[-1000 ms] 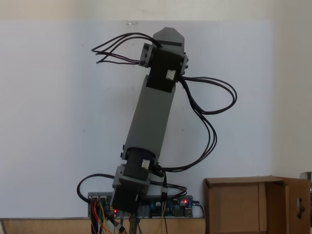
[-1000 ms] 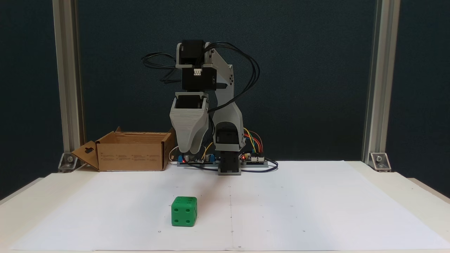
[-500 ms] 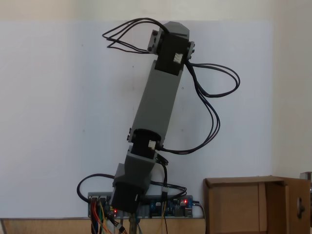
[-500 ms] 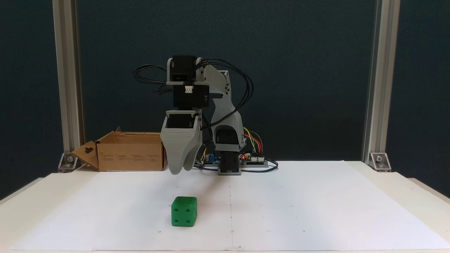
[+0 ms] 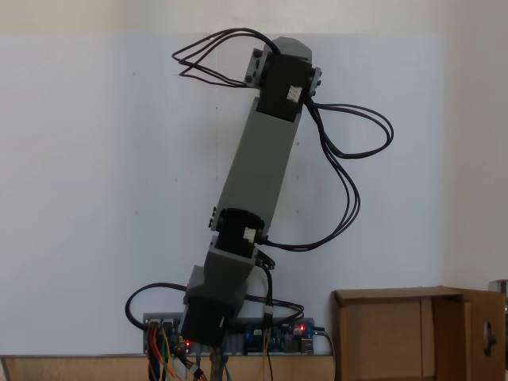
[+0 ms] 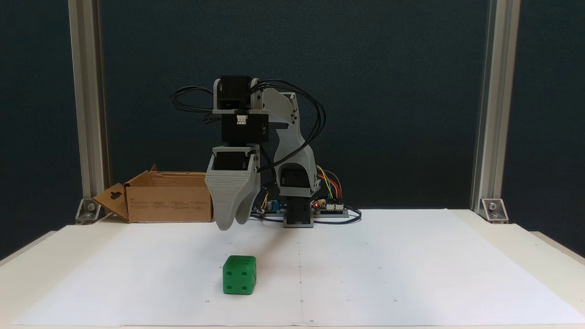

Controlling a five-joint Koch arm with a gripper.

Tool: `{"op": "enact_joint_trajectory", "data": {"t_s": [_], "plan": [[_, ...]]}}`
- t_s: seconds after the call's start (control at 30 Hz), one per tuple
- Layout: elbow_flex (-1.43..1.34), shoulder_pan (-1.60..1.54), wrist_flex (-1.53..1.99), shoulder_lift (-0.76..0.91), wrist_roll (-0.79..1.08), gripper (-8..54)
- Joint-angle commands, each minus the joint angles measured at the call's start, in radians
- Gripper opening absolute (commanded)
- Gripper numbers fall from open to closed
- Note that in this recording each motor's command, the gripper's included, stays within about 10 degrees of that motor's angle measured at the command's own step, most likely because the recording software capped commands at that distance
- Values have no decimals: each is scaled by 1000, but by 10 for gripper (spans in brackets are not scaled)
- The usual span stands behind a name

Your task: Grasp a green dice and put it in the bin.

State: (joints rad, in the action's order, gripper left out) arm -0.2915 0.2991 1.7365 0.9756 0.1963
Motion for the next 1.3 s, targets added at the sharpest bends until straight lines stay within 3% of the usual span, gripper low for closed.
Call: {"op": "enact_joint_trajectory", "data": {"t_s": [0.0, 0.6, 1.17, 1.27], "plan": [[-3, -3, 175, 17, 60, 463], [-43, -26, 175, 12, -40, 463], [-43, -17, 149, -115, -48, 469], [-43, -17, 138, -129, -54, 448]]}}
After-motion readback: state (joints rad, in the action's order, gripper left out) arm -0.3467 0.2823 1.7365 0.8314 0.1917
